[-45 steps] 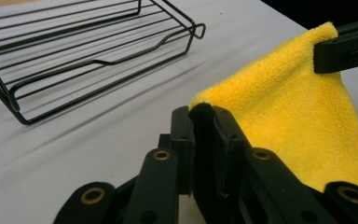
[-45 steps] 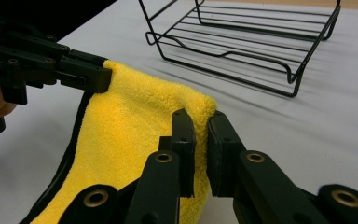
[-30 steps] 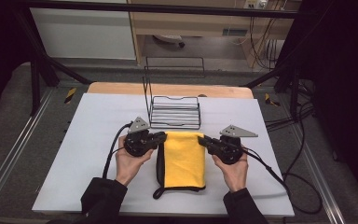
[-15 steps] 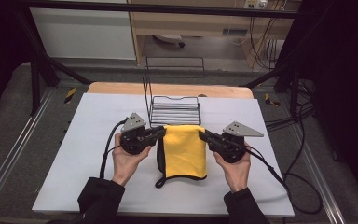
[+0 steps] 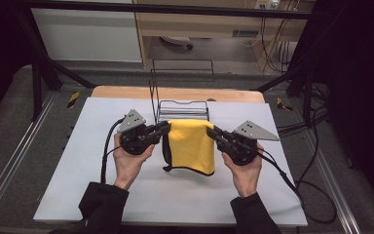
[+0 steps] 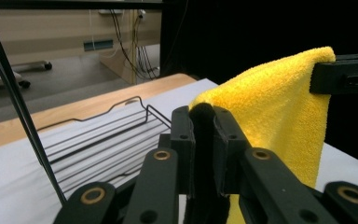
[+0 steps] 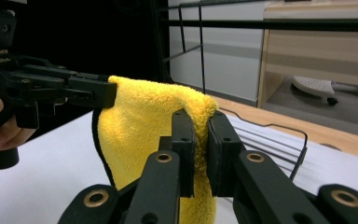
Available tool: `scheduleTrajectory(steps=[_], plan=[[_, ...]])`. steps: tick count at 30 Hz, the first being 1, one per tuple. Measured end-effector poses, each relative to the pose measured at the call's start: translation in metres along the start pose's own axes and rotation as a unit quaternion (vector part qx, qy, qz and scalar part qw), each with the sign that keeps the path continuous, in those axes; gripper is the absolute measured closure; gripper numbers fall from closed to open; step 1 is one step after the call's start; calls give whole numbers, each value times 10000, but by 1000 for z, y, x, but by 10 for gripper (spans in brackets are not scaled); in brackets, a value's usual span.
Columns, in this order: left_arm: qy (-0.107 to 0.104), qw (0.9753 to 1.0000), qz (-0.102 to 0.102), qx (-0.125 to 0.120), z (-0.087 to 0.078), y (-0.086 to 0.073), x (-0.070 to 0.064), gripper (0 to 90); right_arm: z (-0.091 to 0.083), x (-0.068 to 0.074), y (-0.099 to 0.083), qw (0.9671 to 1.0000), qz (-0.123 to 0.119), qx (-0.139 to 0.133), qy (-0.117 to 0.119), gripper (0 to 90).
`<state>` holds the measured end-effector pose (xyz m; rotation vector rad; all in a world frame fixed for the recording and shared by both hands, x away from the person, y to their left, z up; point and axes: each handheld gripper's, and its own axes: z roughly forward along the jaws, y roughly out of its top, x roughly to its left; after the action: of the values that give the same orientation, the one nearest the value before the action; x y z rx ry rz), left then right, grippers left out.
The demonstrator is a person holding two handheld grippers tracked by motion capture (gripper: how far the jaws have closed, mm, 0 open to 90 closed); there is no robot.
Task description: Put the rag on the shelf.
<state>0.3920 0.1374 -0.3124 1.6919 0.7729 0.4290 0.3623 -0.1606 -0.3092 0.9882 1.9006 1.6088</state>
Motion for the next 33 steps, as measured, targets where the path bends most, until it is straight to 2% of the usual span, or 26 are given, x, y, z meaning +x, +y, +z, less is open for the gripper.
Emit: scheduleTrajectory(steps=[13, 20, 33], plan=[[31, 9988, -5, -494, -9, 23, 4, 803, 0, 6, 24, 9985, -166, -513, -59, 834], [131, 9967, 43, -799, -14, 39, 6, 802, 3, 10, 37, 9966, -286, -764, -124, 834], [238, 9932, 51, -1143, -18, 59, 13, 803, 11, 14, 60, 9927, -414, -1116, -176, 834]])
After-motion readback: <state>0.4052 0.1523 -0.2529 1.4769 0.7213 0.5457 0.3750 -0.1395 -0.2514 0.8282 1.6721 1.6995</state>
